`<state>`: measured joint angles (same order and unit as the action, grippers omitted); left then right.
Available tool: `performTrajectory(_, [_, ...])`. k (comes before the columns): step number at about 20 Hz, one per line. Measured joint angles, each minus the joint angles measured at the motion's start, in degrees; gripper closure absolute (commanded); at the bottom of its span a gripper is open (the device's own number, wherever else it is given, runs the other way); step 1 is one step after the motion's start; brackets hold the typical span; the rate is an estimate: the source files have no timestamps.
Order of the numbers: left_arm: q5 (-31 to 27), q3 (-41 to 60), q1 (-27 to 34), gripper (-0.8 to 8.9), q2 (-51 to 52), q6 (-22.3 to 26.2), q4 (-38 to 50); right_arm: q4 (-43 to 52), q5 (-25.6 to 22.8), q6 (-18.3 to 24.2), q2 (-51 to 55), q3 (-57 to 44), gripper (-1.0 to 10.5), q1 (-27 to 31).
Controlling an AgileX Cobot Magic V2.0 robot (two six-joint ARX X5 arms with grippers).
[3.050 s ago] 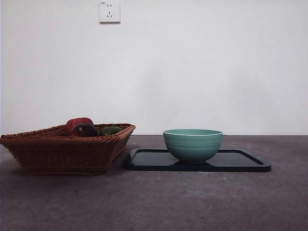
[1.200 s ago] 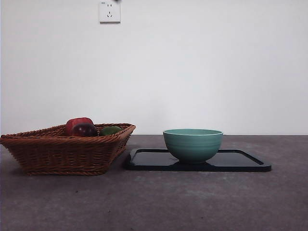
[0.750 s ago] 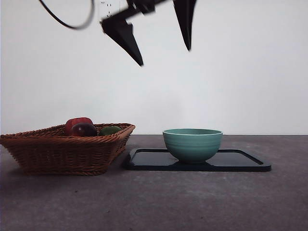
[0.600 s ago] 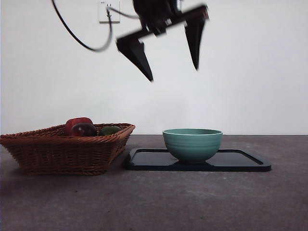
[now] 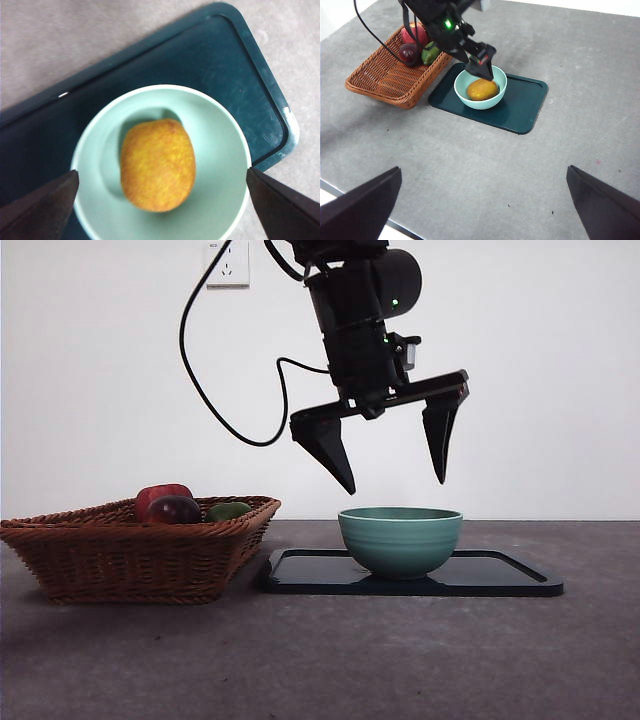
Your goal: Pick up the wifruite, put it on the bowl, pick up the plate, put it on desk
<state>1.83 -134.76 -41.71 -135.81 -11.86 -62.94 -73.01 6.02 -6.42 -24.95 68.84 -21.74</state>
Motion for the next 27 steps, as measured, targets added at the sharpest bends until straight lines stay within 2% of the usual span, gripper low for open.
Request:
performTrajectory(5, [0.02, 0.0, -0.61, 2.81, -0.22, 2.03, 1.07, 0.0, 0.0, 0.0, 0.0, 0.0, 3.4, 0.0])
performTrajectory(15, [0.0, -0.11, -0.72, 2.85, -4.52, 3.85, 1.49, -1.38, 0.0, 0.0, 0.0, 0.0, 3.4, 0.0])
performTrajectory(18, [0.0, -0.11, -0.76, 3.5, -4.72, 4.31, 1.57, -1.7, 0.0, -0.02, 0.0, 0.0, 3.4, 0.0])
performTrajectory(27, [-0.02, -0.2, -0.79, 3.89, -6.67, 4.94, 1.9, -1.84, 0.0, 0.0, 0.0, 0.0, 3.4, 0.0])
